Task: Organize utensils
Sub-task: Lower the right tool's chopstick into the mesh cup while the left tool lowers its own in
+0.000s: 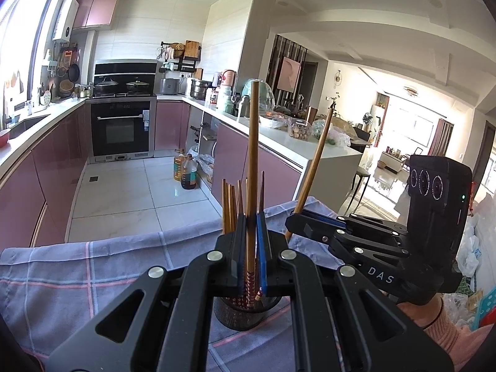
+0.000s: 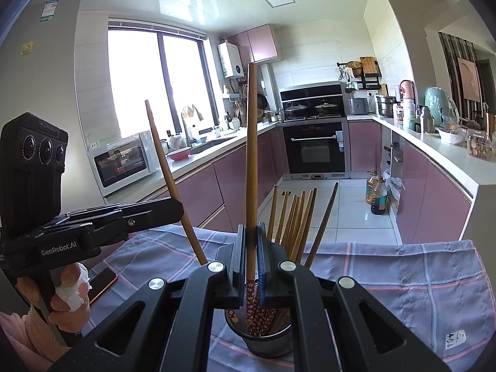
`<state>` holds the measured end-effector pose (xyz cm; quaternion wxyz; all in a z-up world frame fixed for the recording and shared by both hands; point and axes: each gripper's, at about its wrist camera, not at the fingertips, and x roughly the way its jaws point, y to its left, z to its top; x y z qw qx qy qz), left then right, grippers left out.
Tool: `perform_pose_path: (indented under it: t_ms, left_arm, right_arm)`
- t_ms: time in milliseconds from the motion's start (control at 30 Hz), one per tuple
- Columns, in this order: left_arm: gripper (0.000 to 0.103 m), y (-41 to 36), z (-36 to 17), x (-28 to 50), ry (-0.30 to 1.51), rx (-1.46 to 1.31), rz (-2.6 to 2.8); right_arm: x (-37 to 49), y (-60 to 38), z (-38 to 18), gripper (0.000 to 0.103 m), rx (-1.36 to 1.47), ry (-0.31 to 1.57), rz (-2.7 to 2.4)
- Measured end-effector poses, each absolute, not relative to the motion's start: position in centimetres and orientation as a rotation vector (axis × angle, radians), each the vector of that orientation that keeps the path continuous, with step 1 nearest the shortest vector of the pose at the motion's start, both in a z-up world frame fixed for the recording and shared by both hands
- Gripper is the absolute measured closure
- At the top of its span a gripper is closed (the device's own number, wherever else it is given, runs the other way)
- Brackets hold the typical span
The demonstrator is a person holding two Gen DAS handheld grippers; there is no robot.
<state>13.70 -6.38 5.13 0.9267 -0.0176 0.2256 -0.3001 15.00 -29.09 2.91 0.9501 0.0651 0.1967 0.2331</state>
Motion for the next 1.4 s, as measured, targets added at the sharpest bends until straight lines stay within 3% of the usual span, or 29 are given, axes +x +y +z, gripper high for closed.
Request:
perform_pose_path:
  t_ms: [1400]
  left_arm:
    - [0.096, -6.9, 3.6, 15.5, 0.562, -0.006, -0.603]
  right_arm:
    - [16.7, -28.1, 0.6, 0.097, 0.142, 0.478, 0.455]
